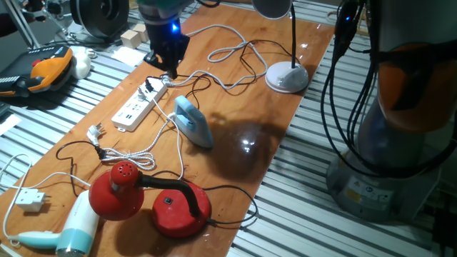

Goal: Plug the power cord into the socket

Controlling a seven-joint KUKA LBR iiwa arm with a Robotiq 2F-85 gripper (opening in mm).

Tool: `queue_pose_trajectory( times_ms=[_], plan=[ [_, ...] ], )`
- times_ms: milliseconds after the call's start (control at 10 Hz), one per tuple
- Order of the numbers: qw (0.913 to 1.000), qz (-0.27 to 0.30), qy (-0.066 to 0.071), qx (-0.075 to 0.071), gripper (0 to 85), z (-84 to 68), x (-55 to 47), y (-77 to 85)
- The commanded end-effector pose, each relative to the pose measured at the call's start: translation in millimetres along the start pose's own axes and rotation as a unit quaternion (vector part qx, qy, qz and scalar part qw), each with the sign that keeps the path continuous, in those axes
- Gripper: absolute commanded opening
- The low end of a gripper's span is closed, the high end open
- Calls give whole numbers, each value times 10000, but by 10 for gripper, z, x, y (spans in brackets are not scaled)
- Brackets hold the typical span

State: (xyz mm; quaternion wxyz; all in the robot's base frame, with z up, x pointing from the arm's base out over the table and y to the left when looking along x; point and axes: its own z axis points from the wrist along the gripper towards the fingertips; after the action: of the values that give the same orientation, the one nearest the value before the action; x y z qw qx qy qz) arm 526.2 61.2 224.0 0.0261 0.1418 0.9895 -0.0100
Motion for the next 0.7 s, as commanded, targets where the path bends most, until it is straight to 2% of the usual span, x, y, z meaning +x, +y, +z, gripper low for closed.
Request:
queue_pose_trajectory(
  times_ms=[0, 400, 600],
  plan=[
    [10000, 81, -3, 24, 0, 12, -5, 23],
    [9978, 645, 27, 117, 0, 37, 23, 206],
    [9963, 852, 49, 119, 0, 64, 38, 308]
  ],
)
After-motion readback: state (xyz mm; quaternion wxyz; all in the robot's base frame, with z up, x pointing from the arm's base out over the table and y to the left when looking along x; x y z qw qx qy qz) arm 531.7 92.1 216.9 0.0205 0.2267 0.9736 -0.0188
